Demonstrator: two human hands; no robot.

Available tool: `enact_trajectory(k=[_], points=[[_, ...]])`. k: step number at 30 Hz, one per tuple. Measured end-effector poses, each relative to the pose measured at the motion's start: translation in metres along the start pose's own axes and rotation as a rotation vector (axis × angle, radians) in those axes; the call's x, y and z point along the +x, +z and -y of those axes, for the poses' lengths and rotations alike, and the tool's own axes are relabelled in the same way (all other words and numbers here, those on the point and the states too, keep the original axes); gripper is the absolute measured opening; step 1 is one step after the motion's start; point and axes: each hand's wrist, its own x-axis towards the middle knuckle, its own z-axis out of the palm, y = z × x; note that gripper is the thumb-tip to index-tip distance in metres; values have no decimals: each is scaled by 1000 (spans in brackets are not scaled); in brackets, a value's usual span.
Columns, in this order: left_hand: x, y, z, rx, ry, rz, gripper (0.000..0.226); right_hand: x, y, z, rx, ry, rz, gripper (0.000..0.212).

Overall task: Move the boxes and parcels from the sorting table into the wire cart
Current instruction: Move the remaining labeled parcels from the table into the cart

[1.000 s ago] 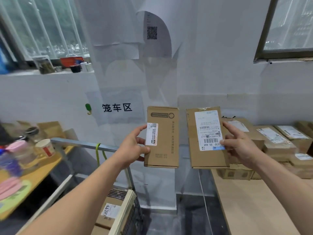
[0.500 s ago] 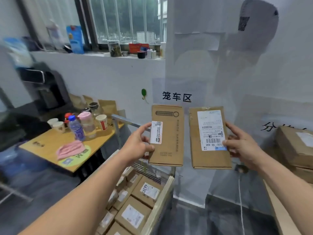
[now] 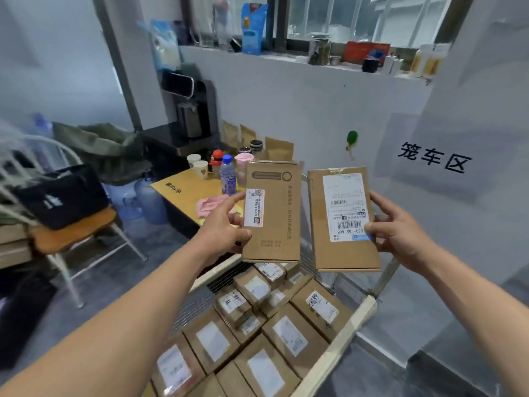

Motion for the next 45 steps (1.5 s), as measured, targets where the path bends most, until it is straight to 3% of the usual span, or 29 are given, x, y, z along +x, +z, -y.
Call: enact_trajectory(k=[4, 10, 19, 30, 39, 45], points=[[-11, -41, 29, 13, -23, -97, 85, 32, 55, -1, -27, 12, 135, 78], [-33, -84, 79, -32, -195, -295, 88, 82, 137, -26, -22, 72, 331, 79], [-61, -80, 176, -112, -456, -531, 87, 140, 231, -109, -119, 164, 629, 78], [-72, -25, 335, -237, -725, -586, 91, 149, 285, -276, -264, 369, 714, 75], [-73, -22, 445, -239, -861, -616, 92, 148, 338, -376, -399, 431, 730, 73], [-69, -25, 497, -208, -906, -607, 91, 148, 367, -411, -359, 514, 707, 70]])
